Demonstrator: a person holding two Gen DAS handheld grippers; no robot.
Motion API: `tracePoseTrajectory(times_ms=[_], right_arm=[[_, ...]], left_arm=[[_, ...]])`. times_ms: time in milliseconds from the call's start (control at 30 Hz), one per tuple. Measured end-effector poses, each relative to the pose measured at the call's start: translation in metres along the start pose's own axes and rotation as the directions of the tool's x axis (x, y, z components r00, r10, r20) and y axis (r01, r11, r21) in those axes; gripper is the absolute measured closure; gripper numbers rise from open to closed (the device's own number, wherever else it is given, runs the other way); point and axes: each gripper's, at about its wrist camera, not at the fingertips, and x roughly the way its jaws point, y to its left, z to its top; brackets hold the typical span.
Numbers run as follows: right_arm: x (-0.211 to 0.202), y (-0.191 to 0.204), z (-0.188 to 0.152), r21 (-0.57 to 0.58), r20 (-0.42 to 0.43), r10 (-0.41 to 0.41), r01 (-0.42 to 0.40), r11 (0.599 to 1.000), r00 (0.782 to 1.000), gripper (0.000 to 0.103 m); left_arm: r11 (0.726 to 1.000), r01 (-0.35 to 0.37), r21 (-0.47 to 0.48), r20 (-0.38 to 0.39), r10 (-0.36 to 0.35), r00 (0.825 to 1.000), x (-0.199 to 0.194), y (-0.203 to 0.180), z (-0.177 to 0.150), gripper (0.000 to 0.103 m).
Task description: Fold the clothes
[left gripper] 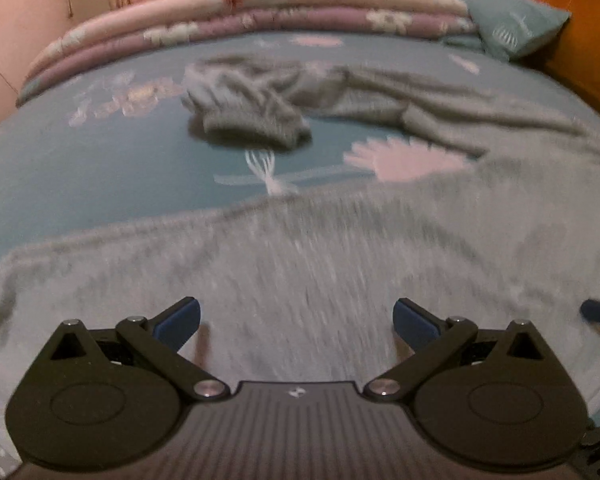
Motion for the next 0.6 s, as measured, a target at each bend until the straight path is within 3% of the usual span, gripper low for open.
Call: tracePoseTrajectory(times_ms=[300,400,433,500,600], right_arm=[[-0.004,-0.004,-0.008,-0.021,0.066,0.034,-0.032,0.999,0.997,0.0],[-0.013,-0.015,-0.003,0.066,0.072,0.058,-0.063,0.996,0.996,0.0],[-0.02,-0.024,-0.002,0.125,0.113,0.067,-0.081,0.989,0.991,0.0],[-0.034,-0.044,0.002,0.204,0.207,0.028,-0.071,0.976,0.978,0.0],[-0.032,-0.067,0.008,0.253,0.214,-0.086,0.03,0.967,0.973,0.0]], left_arm=[[0.998,-0.018,-0.06,-0.054,0.015,0.998,0.005,0.001,-0.003,0.0],[0.997,-0.035,-0.073,-0.076,0.03,0.997,0.001,0.0,-0.005,0.0],[0.996,-0.043,-0.076,-0.085,0.036,0.996,0.0,-0.001,-0.006,0.0],[0.996,-0.053,-0.07,-0.101,0.046,0.994,-0.003,-0.004,-0.01,0.0],[0.995,-0.058,-0.078,-0.115,0.049,0.992,-0.009,-0.006,-0.017,0.0]])
